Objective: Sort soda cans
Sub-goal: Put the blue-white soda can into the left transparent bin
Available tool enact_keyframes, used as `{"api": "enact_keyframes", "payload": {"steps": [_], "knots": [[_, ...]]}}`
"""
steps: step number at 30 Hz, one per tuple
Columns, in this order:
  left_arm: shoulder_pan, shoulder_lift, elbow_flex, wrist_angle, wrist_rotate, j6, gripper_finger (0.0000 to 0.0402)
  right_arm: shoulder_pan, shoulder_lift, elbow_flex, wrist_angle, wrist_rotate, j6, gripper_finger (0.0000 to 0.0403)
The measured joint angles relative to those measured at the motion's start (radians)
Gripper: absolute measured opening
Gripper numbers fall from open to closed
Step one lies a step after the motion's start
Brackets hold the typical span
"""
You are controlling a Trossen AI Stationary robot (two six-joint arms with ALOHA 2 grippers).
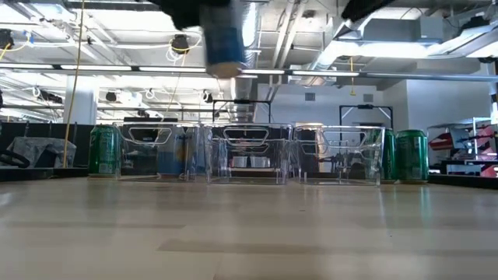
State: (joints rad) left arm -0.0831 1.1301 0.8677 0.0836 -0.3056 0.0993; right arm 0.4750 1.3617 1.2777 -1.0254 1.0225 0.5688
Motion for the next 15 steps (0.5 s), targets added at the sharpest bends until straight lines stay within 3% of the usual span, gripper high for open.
{"api": "enact_keyframes", "payload": {"steps": [6,12,15], "knots": [[0.078,-0.163,-0.018,-0.120,-0.100,0.005,0.0292,-0.033,-0.009,-0.007,0.041,0.000,-0.048,0.0308],[0.195,-0.240,-0.131,-0.125,-0.111,-0.030,0.0292,-0.111,-0.045,-0.007,0.039,-0.001,-0.135,0.0308],[0.259,-0.255,-0.191,-0.116,-0.110,-0.050,0.0292,-0.181,-0.069,-0.007,0.051,-0.057,-0.168,0.0308]]}}
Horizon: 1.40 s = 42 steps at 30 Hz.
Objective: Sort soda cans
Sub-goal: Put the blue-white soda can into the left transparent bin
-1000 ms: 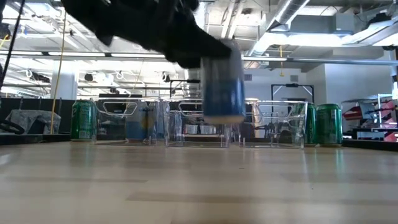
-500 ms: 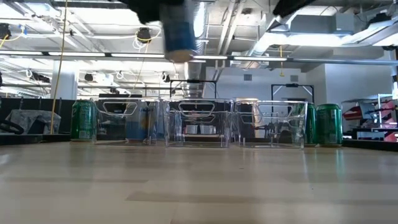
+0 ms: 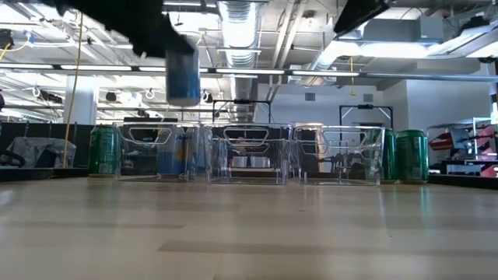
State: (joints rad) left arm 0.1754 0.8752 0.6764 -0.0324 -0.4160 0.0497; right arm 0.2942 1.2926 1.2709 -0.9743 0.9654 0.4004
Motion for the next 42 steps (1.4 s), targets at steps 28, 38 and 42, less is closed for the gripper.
{"api": "enact_keyframes", "payload": {"steps": [28,38,42], "knots": [[0.366,-0.007,-0.418,0.370,0.096,-0.082,0.0292,-0.168,-0.090,-0.462,0.979,-0.285,-0.225,0.0291],[0.366,0.045,-0.453,0.443,0.098,-0.012,0.0292,-0.148,-0.089,-0.476,1.050,-0.284,-0.241,0.0291],[0.364,0.143,-0.453,0.506,0.098,-0.029,0.0292,-0.126,-0.089,-0.475,1.081,-0.284,-0.261,0.0291]]}}
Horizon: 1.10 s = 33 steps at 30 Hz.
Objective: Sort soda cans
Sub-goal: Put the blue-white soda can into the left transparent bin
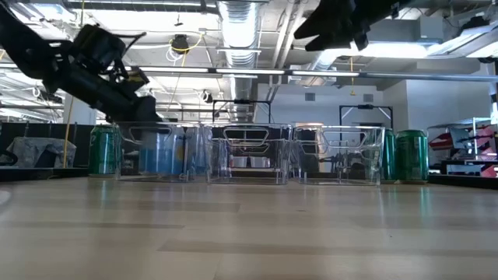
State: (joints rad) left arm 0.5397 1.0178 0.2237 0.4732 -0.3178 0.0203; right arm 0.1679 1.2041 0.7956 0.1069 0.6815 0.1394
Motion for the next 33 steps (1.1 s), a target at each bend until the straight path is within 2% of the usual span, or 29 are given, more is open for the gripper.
{"api": "enact_keyframes", "payload": {"steps": [7,11,17,33], "knots": [[-0.002,0.156,0.003,0.175,-0.006,-0.018,0.0294,0.017,0.000,0.000,0.005,0.000,-0.017,0.0291],[-0.002,0.168,0.003,0.189,-0.008,-0.009,0.0321,0.022,0.000,0.000,0.006,0.000,-0.017,0.0291],[-0.002,0.118,0.002,0.160,-0.005,0.020,0.0349,0.032,0.000,0.000,0.034,-0.001,-0.011,0.0291],[-0.042,-0.114,0.002,0.057,-0.012,0.015,0.0354,0.061,0.001,0.001,0.095,-0.001,0.028,0.0291]]}}
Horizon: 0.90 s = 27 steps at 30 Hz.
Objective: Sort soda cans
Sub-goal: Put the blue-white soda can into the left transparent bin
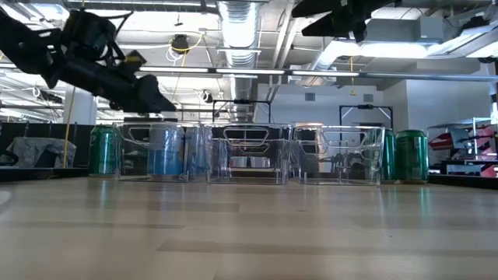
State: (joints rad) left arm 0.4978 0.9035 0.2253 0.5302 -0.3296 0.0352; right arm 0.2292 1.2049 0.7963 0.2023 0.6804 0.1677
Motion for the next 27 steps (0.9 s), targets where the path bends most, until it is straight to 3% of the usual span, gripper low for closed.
{"api": "enact_keyframes", "payload": {"steps": [7,16,27], "knots": [[-0.103,-0.165,0.049,-0.212,0.003,0.010,0.0355,0.014,0.008,0.000,0.011,-0.001,0.015,0.0291],[-0.324,-0.273,0.335,-0.760,0.011,-0.037,0.0355,0.011,0.028,0.001,0.043,-0.003,0.026,0.0291],[-0.610,-0.218,0.419,-0.820,-0.045,-0.099,0.0344,0.009,0.027,0.001,0.032,-0.003,0.000,0.0291]]}}
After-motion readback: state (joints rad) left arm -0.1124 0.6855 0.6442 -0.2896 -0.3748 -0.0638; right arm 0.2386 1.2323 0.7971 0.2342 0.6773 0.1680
